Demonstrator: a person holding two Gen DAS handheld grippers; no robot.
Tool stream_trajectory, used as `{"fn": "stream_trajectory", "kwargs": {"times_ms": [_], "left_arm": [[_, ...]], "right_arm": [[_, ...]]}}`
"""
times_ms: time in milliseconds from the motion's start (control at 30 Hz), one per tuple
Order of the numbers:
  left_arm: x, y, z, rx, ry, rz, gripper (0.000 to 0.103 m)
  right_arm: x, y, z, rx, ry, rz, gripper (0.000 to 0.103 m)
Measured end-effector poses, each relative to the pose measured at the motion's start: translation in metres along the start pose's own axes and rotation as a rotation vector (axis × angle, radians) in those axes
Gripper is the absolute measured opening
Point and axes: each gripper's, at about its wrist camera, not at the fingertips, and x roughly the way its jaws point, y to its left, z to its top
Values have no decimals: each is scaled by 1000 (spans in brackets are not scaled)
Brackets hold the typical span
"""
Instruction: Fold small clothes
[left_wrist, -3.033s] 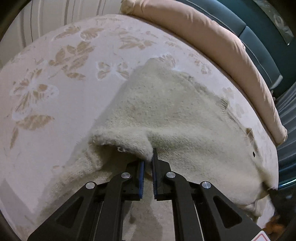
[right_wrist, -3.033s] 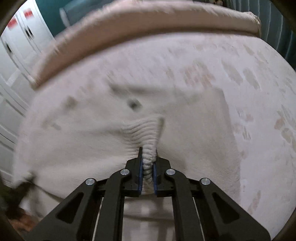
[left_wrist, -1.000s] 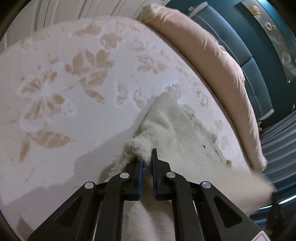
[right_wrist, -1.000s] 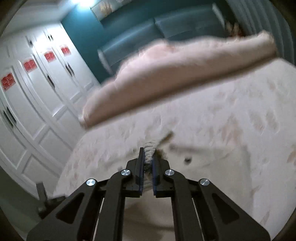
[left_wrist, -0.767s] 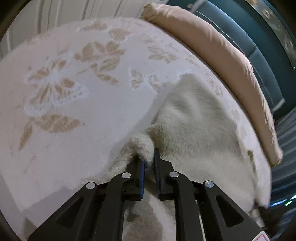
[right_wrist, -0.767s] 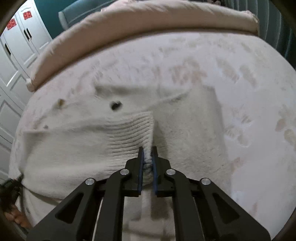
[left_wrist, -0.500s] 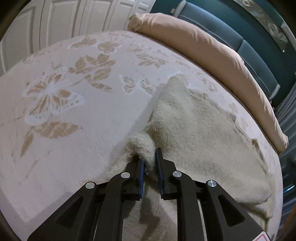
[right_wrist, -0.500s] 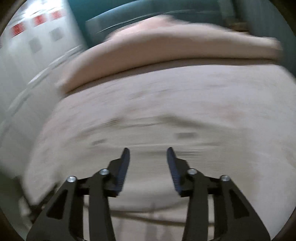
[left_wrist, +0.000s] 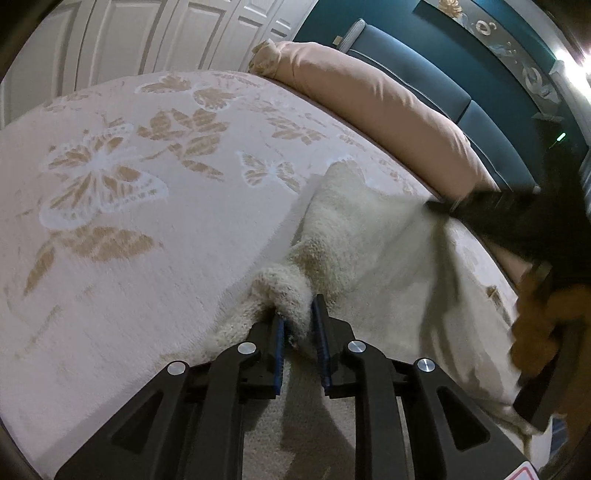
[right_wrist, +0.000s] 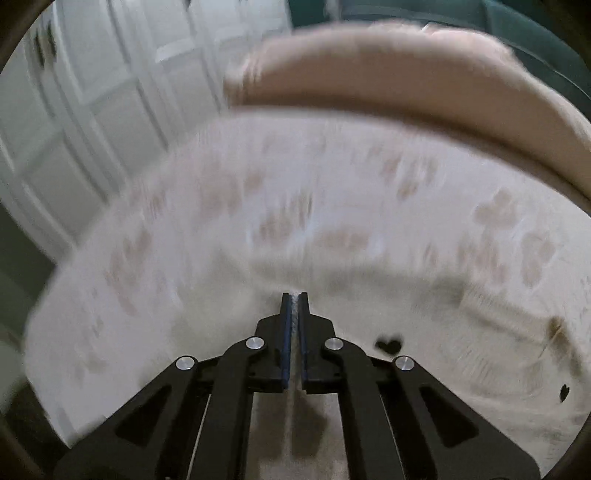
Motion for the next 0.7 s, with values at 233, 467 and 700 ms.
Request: {"fn": "stream_trajectory", "kwargs": {"times_ms": [233,467,700], "left_arm": [[2,-5,0,36,0,26,19],[2,-6,-1,44,-1,33,19],[3,-11,-1,66,6,63,19]], "right_arm": [[38,-21,-14,73,121,-76,7],[-133,-123,-99,422,-133,-226,50],[-160,-210,-192,633,-4,-313,40]]}}
